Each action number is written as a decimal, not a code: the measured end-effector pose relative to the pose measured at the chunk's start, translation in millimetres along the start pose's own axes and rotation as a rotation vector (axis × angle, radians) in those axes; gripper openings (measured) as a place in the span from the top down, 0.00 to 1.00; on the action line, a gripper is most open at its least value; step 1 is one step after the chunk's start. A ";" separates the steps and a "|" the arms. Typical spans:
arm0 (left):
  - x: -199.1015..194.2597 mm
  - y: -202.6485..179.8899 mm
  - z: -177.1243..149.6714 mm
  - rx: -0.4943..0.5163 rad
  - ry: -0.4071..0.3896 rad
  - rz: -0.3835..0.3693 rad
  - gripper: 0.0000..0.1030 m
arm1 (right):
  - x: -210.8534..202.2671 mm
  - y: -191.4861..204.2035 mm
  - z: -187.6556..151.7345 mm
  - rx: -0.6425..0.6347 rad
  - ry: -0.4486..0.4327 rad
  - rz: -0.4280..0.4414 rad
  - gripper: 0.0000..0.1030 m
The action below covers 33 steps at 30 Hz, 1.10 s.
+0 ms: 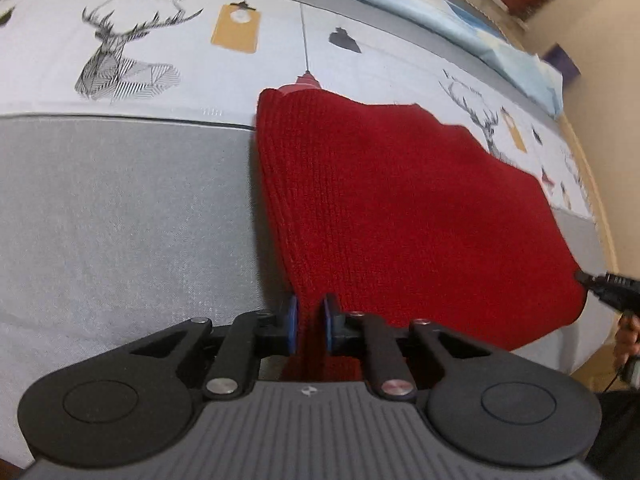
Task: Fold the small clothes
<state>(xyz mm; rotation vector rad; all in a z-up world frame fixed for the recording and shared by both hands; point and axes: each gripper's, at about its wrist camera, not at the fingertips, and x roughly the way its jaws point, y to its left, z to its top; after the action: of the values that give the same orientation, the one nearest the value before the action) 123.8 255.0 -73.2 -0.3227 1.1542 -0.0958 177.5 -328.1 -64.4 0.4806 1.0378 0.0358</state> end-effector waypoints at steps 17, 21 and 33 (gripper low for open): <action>3.5 -13.8 -10.1 0.110 0.056 0.085 0.74 | 12.6 13.5 -34.1 -0.256 0.237 -0.080 0.72; 1.8 -16.4 -11.5 0.132 0.058 0.064 0.76 | 3.0 17.7 -35.6 -0.300 0.206 -0.045 0.86; -13.8 -31.5 -13.2 0.208 -0.025 0.089 0.77 | -14.0 21.0 -32.6 -0.308 0.101 -0.083 0.77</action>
<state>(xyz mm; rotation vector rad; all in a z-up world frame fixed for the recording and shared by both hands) 109.0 225.6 -56.5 -0.0886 1.1212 -0.1321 147.2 -300.8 -58.1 0.1568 1.1277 0.1448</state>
